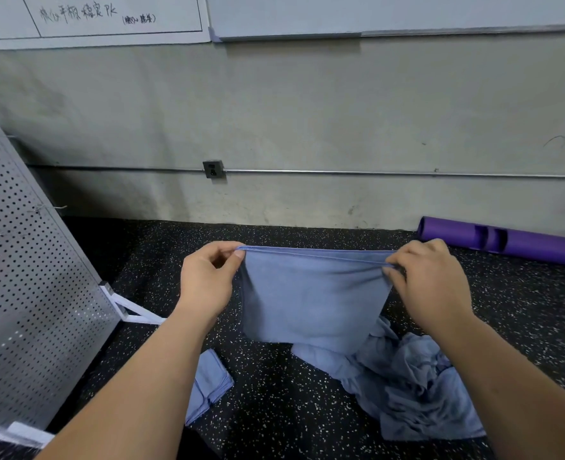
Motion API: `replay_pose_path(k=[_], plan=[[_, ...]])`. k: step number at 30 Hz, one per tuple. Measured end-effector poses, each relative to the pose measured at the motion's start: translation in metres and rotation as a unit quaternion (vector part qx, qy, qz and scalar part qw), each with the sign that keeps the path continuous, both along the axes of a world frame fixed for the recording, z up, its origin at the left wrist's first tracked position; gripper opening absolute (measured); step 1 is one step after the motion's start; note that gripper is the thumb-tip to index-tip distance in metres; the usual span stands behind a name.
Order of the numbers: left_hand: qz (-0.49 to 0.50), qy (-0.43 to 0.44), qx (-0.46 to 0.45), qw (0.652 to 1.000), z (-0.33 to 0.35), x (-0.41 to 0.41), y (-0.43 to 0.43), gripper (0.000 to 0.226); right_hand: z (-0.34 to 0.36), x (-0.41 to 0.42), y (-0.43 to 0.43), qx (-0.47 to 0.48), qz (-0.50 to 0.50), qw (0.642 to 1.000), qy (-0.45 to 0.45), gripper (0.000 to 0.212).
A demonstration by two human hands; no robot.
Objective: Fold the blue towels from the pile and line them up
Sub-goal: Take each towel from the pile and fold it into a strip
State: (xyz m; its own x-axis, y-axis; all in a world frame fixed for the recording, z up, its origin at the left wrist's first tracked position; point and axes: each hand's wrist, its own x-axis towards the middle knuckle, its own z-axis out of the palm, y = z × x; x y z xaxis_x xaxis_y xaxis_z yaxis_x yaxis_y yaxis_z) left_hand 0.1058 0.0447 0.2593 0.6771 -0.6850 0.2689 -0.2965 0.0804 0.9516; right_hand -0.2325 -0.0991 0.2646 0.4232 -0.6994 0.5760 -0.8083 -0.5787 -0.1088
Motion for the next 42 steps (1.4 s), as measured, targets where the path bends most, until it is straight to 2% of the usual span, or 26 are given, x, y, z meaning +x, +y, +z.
replay_pose_path(k=[5, 9, 13, 16, 19, 23, 26, 28, 34, 42], plan=[[0.018, 0.019, -0.036, 0.999, 0.003, -0.001, 0.0, 0.012, 0.009, 0.002, 0.005, -0.039, -0.039, 0.997, -0.057, 0.014], [0.019, 0.029, -0.04, 0.999, 0.002, 0.001, 0.0, 0.012, 0.003, 0.0, 0.004, 0.058, -0.036, 0.998, 0.009, 0.019], [0.021, 0.034, -0.025, 0.999, -0.001, 0.005, -0.001, 0.012, 0.002, -0.002, 0.002, 0.123, 0.021, 0.992, -0.023, 0.007], [0.019, 0.026, 0.005, 0.999, -0.001, 0.01, 0.001, 0.008, 0.006, -0.005, -0.002, 0.155, 0.061, 0.982, -0.091, 0.006], [-0.011, 0.033, 0.029, 0.999, -0.003, 0.014, 0.002, 0.005, 0.011, -0.009, -0.001, 0.188, 0.061, 0.964, -0.18, 0.011], [-0.084, 0.06, 0.048, 0.993, -0.002, 0.013, 0.006, 0.007, 0.019, -0.018, -0.004, 0.255, 0.088, 0.913, -0.305, 0.021], [-0.113, 0.081, 0.047, 0.989, 0.001, 0.009, 0.006, 0.011, 0.021, -0.023, -0.007, 0.284, 0.111, 0.879, -0.366, 0.029], [-0.119, 0.079, 0.047, 0.989, 0.001, 0.006, 0.005, 0.011, 0.021, -0.026, -0.008, 0.284, 0.104, 0.878, -0.371, 0.028], [-0.096, 0.058, 0.016, 0.994, 0.001, -0.001, 0.001, 0.006, 0.022, -0.029, -0.008, 0.253, 0.046, 0.924, -0.283, 0.009], [-0.061, 0.032, -0.003, 0.998, -0.003, 0.002, -0.003, 0.01, 0.028, -0.028, -0.005, 0.278, 0.073, 0.894, -0.344, 0.011]])
